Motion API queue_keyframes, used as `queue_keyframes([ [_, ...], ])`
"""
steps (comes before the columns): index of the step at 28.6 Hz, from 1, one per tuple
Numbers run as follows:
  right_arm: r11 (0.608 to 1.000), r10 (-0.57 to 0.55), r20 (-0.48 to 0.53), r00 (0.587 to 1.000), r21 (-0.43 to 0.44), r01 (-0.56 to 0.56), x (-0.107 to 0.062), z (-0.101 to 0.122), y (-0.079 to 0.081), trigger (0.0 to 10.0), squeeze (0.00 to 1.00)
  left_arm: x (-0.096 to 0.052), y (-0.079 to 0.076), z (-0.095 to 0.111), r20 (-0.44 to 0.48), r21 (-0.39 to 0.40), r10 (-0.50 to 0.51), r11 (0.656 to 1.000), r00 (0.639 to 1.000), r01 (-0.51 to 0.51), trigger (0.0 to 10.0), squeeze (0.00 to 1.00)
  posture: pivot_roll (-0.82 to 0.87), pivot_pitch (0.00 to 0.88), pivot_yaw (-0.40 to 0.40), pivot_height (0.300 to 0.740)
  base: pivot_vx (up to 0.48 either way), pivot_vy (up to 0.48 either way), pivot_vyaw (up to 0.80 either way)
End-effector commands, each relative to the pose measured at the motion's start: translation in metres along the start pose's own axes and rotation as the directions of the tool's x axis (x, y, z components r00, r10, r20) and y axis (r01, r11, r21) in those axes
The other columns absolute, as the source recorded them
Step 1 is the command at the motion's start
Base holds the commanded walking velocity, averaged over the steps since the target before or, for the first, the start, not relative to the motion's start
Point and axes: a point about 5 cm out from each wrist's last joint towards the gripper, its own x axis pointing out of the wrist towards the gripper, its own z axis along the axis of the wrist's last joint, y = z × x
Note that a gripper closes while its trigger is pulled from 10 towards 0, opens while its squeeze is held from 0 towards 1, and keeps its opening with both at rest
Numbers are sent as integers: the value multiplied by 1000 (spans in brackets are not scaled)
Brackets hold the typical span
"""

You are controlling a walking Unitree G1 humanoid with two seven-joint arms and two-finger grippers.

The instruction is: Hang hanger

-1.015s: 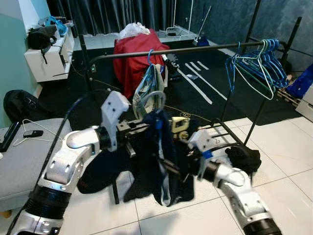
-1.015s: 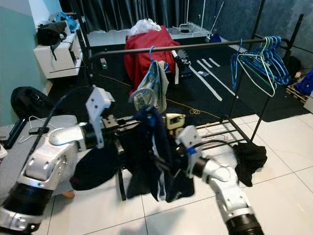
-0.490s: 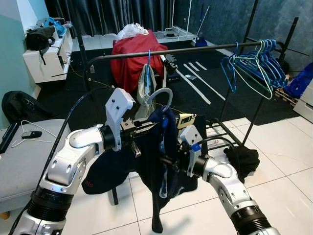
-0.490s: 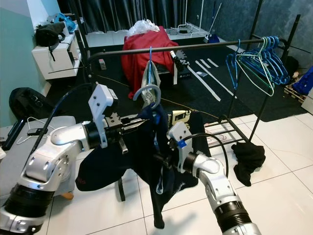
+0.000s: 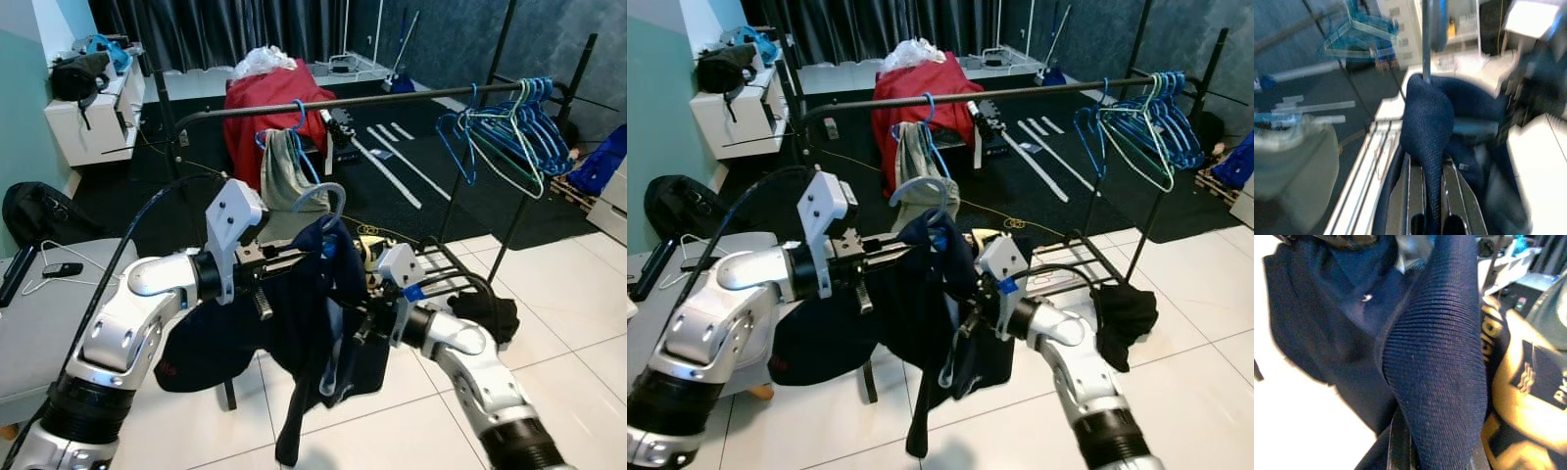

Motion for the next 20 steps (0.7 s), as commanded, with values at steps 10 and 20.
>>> queue_keyframes([
  [10, 999, 50, -177, 983, 17, -48, -46, 1, -17, 0, 0, -17, 8, -18, -150, 91, -33, 995, 988, 47, 0, 0, -107, 36, 18, 740, 0, 0, 0],
  [20, 998, 65, -244, 968, 11, -64, -56, 0, -27, 0, 0, -15, -16, -6, -30, 10, -231, 973, 973, 231, 0, 0, -104, 38, 13, 740, 0, 0, 0],
])
